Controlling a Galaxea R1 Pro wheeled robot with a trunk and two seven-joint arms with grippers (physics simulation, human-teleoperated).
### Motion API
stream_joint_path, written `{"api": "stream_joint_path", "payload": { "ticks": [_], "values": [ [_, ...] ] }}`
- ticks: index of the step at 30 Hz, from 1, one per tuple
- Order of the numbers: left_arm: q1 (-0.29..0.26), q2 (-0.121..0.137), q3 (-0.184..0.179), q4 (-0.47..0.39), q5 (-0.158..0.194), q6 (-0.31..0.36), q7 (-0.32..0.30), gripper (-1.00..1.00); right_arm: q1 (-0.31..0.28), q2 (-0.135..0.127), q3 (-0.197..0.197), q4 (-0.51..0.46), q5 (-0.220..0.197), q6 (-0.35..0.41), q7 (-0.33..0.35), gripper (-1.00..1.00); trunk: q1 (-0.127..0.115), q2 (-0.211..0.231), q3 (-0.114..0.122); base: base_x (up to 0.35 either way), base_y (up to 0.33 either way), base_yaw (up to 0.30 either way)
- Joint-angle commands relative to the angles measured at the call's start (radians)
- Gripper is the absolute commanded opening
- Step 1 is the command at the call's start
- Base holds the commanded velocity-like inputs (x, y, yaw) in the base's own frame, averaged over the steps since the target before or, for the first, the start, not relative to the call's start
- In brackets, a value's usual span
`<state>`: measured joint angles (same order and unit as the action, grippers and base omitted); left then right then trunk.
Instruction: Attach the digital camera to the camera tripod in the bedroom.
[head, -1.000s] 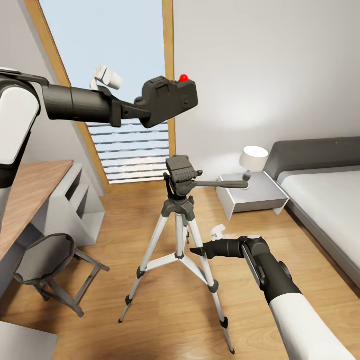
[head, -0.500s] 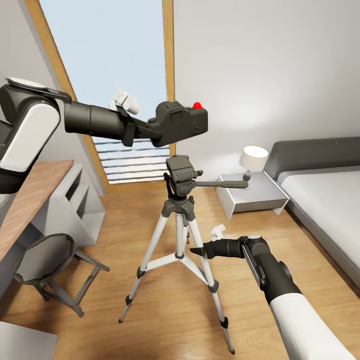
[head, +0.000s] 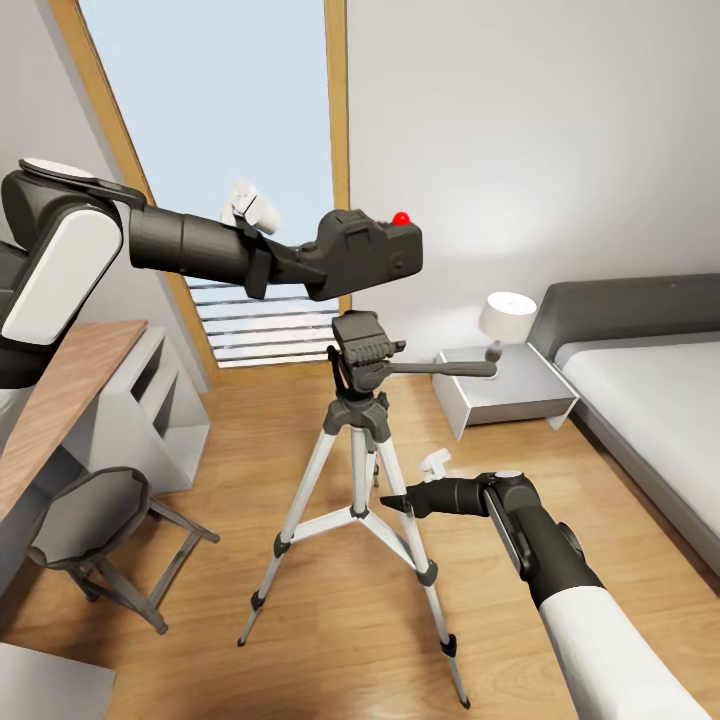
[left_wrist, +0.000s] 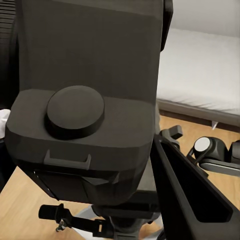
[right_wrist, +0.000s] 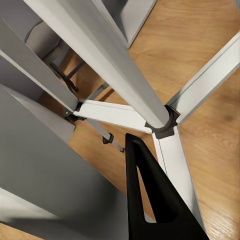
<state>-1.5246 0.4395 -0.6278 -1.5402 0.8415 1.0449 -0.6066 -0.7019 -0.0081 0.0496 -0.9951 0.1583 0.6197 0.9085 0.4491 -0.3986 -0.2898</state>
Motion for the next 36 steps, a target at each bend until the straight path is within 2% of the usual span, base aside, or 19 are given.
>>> {"api": "stream_joint_path", "payload": {
  "ticks": [1, 8, 12, 16, 21, 28, 36],
  "values": [
    [-0.002, 0.001, -0.001, 0.000, -0.004, 0.001, -0.008, -1.00, -0.001, -0.001, 0.001, 0.069, 0.037, -0.011, -0.065, -1.00, 0.001, -0.001, -0.002, 0.000, 0.000, 0.000],
    [-0.002, 0.009, -0.001, 0.000, -0.001, 0.002, -0.014, -1.00, -0.001, -0.001, 0.001, 0.069, 0.037, -0.011, -0.065, -1.00, 0.001, -0.001, -0.002, 0.000, 0.000, 0.000],
    [-0.002, 0.029, -0.001, -0.001, 0.007, 0.002, -0.022, -1.00, -0.001, -0.001, 0.001, 0.069, 0.037, -0.011, -0.065, -1.00, 0.001, -0.001, -0.002, 0.000, 0.000, 0.000],
    [-0.002, 0.050, 0.000, -0.001, 0.013, 0.002, -0.081, -1.00, -0.001, -0.001, 0.001, 0.069, 0.037, -0.011, -0.065, -1.00, 0.001, -0.001, -0.002, 0.000, 0.000, 0.000],
    [-0.002, 0.066, -0.001, 0.000, 0.016, 0.002, -0.127, -1.00, -0.001, -0.001, 0.001, 0.069, 0.037, -0.011, -0.065, -1.00, 0.001, -0.001, -0.002, 0.000, 0.000, 0.000],
    [-0.002, 0.074, -0.006, 0.000, 0.026, 0.002, -0.142, -1.00, -0.001, -0.001, 0.001, 0.069, 0.037, -0.011, -0.065, -1.00, 0.001, -0.001, -0.002, 0.000, 0.000, 0.000],
    [-0.002, 0.077, -0.008, 0.000, 0.057, 0.002, -0.145, -1.00, -0.001, -0.001, 0.001, 0.069, 0.037, -0.011, -0.065, -1.00, 0.001, -0.001, -0.002, 0.000, 0.000, 0.000]
  ]
}}
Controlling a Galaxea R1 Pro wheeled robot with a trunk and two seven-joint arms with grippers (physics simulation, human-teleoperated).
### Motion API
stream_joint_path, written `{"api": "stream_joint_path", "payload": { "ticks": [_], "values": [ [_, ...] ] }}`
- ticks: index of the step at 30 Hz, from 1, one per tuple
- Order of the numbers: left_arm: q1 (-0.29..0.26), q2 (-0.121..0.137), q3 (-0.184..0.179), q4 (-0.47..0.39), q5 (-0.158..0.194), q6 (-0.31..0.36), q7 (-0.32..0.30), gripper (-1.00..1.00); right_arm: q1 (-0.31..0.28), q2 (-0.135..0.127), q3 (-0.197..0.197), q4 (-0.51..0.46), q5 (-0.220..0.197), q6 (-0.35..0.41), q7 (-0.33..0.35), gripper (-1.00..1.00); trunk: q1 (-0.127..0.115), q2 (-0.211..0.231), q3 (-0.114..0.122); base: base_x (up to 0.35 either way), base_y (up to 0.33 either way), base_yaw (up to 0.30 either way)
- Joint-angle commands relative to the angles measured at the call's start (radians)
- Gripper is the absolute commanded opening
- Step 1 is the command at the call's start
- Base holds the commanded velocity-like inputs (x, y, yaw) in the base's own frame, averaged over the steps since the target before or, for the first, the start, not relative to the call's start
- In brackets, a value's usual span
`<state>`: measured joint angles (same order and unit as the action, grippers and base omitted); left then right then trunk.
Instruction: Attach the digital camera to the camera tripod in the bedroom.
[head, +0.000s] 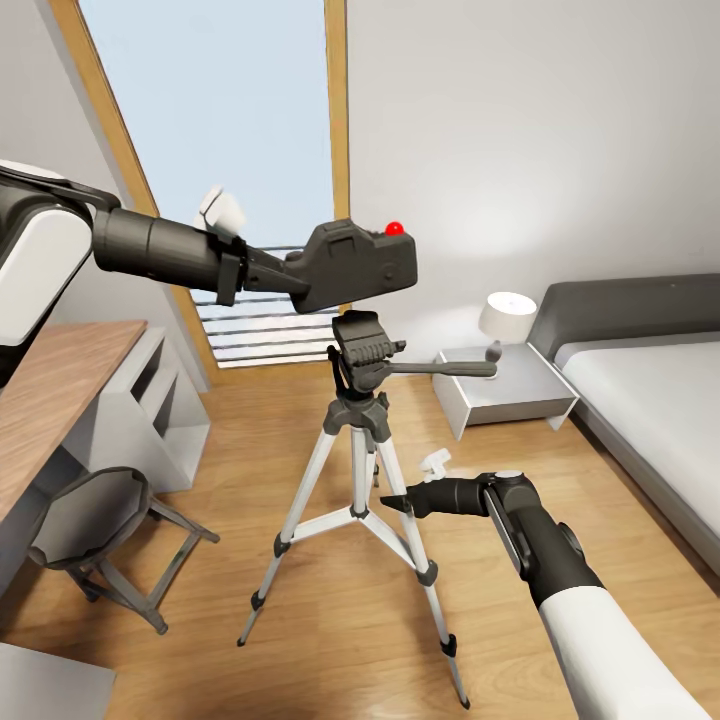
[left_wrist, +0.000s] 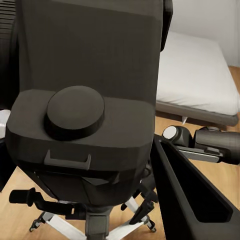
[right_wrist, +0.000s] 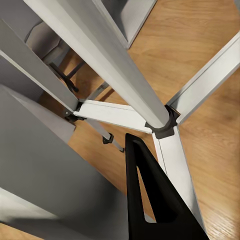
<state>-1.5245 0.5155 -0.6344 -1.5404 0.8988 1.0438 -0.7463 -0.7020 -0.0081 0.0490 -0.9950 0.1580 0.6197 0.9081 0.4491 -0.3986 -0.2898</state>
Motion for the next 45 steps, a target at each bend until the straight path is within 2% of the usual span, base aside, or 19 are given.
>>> {"api": "stream_joint_path", "payload": {
  "ticks": [1, 13, 14, 17, 23, 25, 45],
  "values": [
    [-0.002, 0.000, -0.002, 0.000, 0.003, 0.003, -0.005, -1.00, -0.001, -0.001, 0.002, 0.069, 0.037, -0.011, -0.064, -1.00, 0.001, -0.001, -0.002, 0.000, 0.000, 0.000],
    [-0.002, -0.003, -0.005, 0.001, 0.006, 0.003, -0.005, -1.00, -0.001, -0.001, 0.002, 0.069, 0.037, -0.011, -0.064, -1.00, 0.001, -0.001, -0.002, 0.000, 0.000, 0.000],
    [-0.002, -0.005, -0.010, 0.007, 0.000, 0.001, 0.003, -1.00, -0.001, 0.001, 0.002, 0.004, 0.014, -0.003, 0.000, -1.00, 0.001, -0.001, -0.002, 0.000, 0.000, 0.000],
    [-0.002, -0.005, -0.028, 0.010, -0.014, 0.001, 0.026, -1.00, -0.001, 0.003, 0.002, 0.016, -0.008, -0.004, -0.016, -1.00, 0.001, -0.001, -0.002, 0.000, 0.000, 0.000],
    [-0.002, -0.006, -0.014, 0.007, -0.022, 0.001, 0.041, -1.00, -0.001, -0.001, 0.002, 0.017, -0.013, -0.003, -0.019, -1.00, 0.001, -0.001, -0.002, 0.000, 0.000, 0.000],
    [-0.002, -0.007, -0.012, 0.006, -0.027, 0.001, 0.054, -1.00, -0.001, -0.003, 0.002, 0.016, -0.027, -0.003, -0.023, -1.00, 0.001, -0.001, -0.002, 0.000, 0.000, 0.000],
    [-0.002, -0.030, -0.007, 0.005, -0.035, 0.001, 0.076, -1.00, -0.001, -0.007, 0.003, 0.016, -0.038, -0.004, -0.033, -1.00, 0.001, -0.001, -0.002, 0.000, 0.000, 0.000]
  ]
}}
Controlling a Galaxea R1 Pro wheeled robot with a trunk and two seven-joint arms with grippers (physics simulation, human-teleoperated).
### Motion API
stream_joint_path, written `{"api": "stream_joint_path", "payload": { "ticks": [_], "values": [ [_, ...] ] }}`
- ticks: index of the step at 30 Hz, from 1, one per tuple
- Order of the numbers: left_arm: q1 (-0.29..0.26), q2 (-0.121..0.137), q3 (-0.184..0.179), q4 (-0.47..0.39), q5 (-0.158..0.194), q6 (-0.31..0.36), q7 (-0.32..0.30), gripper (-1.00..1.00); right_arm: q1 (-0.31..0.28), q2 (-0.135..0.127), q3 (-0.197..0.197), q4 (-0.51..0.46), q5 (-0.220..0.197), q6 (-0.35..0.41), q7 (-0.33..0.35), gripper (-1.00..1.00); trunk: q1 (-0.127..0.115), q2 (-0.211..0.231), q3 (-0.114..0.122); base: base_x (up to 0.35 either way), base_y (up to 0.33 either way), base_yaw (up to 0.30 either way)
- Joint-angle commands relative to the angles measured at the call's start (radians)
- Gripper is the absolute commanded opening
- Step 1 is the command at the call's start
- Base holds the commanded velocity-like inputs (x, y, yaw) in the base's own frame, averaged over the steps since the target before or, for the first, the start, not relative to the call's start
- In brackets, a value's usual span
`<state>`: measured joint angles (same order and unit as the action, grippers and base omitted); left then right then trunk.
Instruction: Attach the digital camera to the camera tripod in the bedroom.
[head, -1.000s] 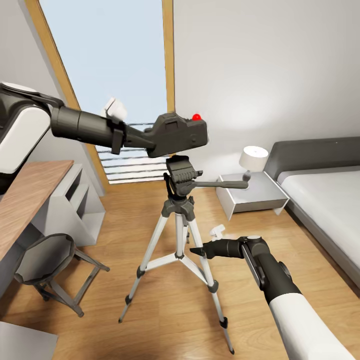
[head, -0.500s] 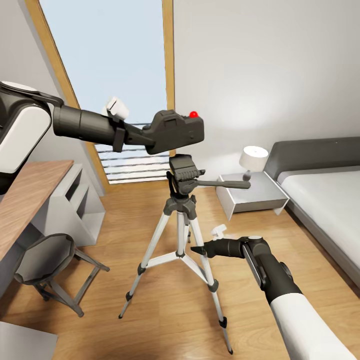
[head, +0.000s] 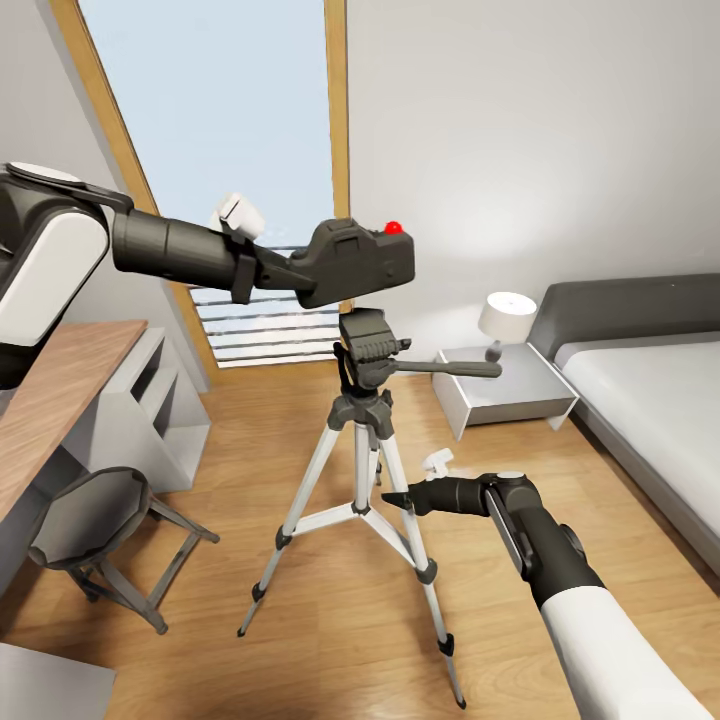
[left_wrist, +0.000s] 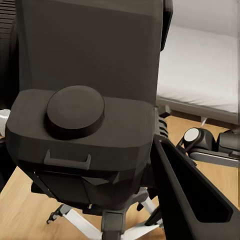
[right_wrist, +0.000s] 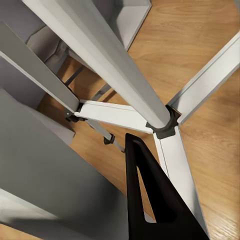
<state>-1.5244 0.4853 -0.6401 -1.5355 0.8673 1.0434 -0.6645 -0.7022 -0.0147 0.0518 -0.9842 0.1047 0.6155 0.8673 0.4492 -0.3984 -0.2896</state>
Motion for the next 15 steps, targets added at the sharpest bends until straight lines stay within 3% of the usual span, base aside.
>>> {"api": "stream_joint_path", "payload": {
  "ticks": [1, 15],
  "values": [
    [-0.002, -0.004, -0.001, 0.000, -0.004, 0.001, -0.006, -1.00, 0.000, -0.001, 0.000, 0.005, 0.015, 0.000, 0.007, -1.00, 0.001, -0.002, -0.002, 0.000, 0.000, 0.000],
    [-0.002, -0.074, -0.004, 0.001, -0.008, 0.001, 0.005, -1.00, 0.000, -0.001, 0.000, 0.005, 0.016, 0.000, 0.009, -1.00, 0.001, -0.002, -0.002, 0.000, 0.000, 0.000]
  ]
}}
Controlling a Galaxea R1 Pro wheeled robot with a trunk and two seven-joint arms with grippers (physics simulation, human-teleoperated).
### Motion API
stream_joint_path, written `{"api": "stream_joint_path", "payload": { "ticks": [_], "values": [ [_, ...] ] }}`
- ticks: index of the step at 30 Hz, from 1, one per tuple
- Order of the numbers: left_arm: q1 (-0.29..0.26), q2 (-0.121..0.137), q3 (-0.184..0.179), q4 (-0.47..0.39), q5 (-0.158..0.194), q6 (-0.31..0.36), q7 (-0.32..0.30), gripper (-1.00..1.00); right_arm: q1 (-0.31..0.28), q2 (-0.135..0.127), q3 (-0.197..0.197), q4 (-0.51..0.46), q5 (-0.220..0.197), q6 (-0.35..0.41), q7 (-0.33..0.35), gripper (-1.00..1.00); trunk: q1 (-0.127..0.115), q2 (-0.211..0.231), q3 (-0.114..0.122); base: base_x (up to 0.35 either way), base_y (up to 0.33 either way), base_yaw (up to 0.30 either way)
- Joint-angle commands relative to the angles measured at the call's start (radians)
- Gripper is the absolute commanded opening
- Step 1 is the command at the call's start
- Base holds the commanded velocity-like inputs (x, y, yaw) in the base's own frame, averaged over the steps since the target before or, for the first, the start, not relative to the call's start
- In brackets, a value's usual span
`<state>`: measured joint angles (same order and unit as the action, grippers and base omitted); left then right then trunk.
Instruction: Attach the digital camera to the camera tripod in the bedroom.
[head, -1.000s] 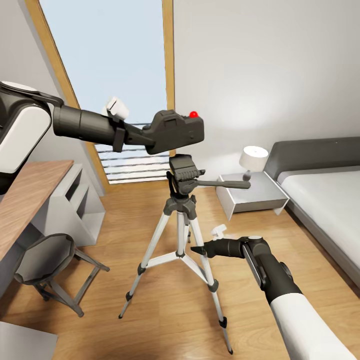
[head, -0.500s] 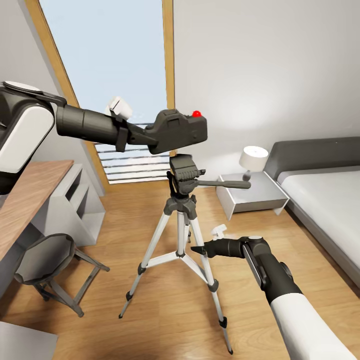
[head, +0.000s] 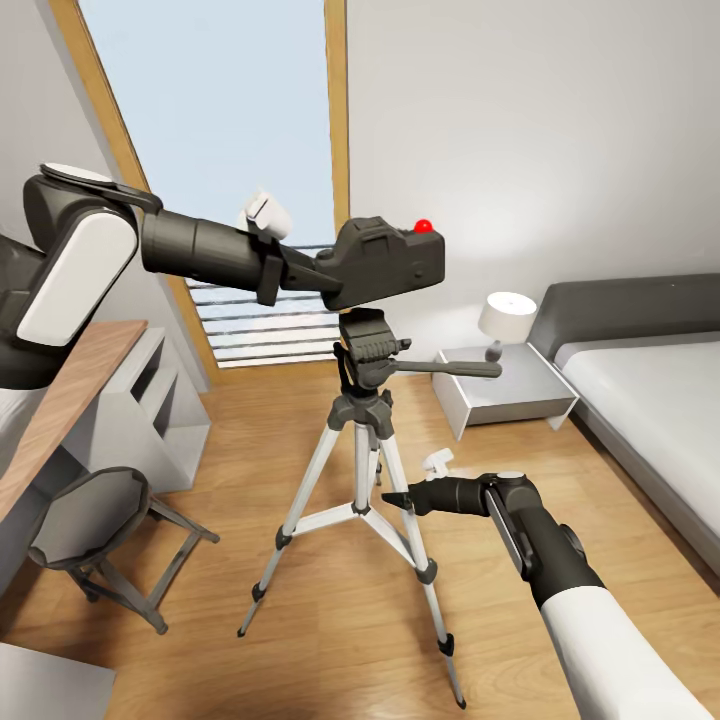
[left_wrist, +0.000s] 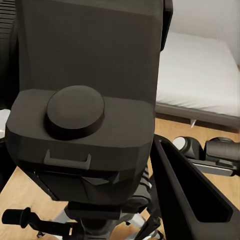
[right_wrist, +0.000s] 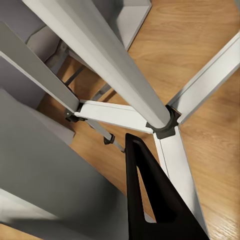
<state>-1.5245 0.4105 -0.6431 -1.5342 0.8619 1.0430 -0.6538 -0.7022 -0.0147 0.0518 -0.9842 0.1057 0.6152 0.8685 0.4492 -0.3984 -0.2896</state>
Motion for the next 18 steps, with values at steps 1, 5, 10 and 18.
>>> {"api": "stream_joint_path", "payload": {
  "ticks": [1, 5, 10, 18],
  "values": [
    [-0.002, 0.000, -0.001, 0.000, -0.002, 0.002, -0.005, -1.00, 0.000, -0.001, 0.000, 0.005, 0.015, 0.000, 0.008, -1.00, 0.001, -0.002, -0.002, 0.000, 0.000, 0.000],
    [-0.002, -0.001, -0.001, 0.000, -0.003, 0.002, -0.005, -1.00, 0.000, -0.001, 0.000, 0.005, 0.015, 0.000, 0.008, -1.00, 0.001, -0.002, -0.002, 0.000, 0.000, 0.000],
    [-0.002, 0.002, -0.002, 0.000, -0.003, 0.002, -0.004, -1.00, 0.000, -0.001, 0.000, 0.056, 0.088, 0.000, 0.008, -1.00, 0.001, -0.002, -0.002, 0.000, 0.000, 0.000],
    [-0.002, 0.008, -0.003, -0.001, -0.002, 0.003, -0.004, -1.00, 0.000, -0.001, 0.000, 0.056, 0.088, 0.000, 0.008, -1.00, 0.001, -0.002, -0.002, 0.000, 0.000, 0.000]
  ]
}}
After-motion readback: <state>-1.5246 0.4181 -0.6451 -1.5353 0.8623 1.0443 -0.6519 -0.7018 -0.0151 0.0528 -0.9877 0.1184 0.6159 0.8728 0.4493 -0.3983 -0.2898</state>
